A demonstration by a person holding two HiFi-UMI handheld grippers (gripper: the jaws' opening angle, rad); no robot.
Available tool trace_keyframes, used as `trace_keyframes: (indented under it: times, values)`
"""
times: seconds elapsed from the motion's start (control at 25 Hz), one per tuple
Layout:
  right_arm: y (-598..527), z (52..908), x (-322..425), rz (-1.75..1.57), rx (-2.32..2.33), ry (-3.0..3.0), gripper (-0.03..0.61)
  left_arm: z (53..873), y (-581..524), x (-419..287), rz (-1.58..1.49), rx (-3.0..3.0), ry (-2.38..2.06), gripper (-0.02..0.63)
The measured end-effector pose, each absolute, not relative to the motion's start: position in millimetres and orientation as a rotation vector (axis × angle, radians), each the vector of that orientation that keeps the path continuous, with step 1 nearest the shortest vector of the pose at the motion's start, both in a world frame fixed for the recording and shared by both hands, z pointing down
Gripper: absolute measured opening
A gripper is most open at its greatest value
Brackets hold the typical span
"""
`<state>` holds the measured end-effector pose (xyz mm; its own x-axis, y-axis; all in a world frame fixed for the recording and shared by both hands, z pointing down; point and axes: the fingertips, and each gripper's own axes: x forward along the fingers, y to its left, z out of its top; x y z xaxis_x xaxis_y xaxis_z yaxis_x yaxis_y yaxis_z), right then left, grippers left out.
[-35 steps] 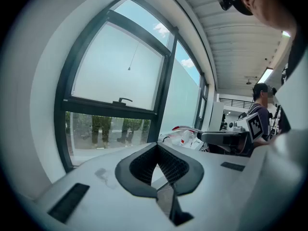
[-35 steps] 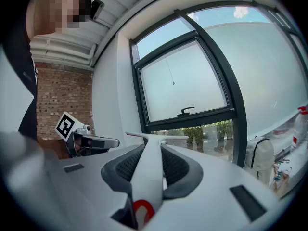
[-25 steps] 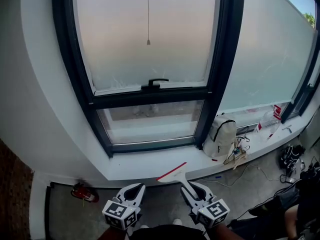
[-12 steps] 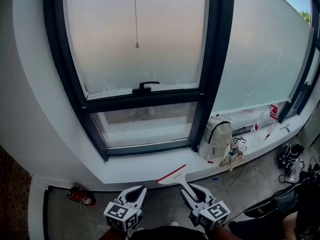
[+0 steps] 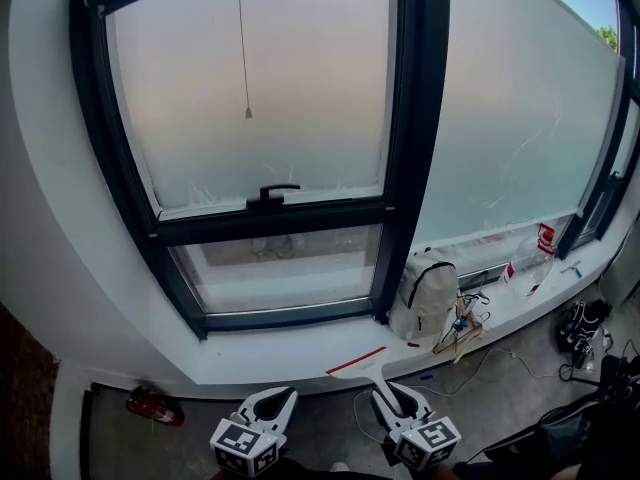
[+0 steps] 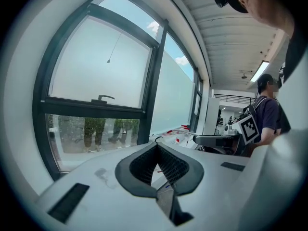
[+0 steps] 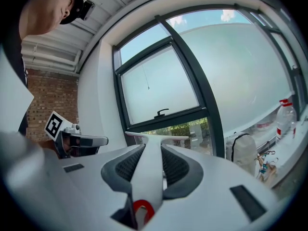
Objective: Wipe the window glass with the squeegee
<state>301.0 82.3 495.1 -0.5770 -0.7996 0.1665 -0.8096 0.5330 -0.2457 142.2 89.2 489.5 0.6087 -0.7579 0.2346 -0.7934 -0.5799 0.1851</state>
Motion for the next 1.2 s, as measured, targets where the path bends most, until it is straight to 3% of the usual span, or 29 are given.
trace_keyframes:
  times: [0.2,0.48,0.84,1.2]
  values:
    - [47.5,493.0,303.2,0.56,1.46,-2.753,0.087,505.0,81.3,120.1,0.262,2.514,-1.312,0.0]
    - [-50.2,455.2,290.6,0.366,1.571,-2.77,0.087,509.0,2.3,83.7,0.215,2.531,-1.286,0.0]
    - [-192.6,330.3,262.6,0.074,1.868,-2.826,0.087,440.9,-145.4,29.8,0.215,2.775,-1.201,0.0]
    - [-282.3,201.7,239.7,-0.4,1.986,-2.811,0.087,434.5,-203.4,17.0,0.165,2.853,-0.997,0.0]
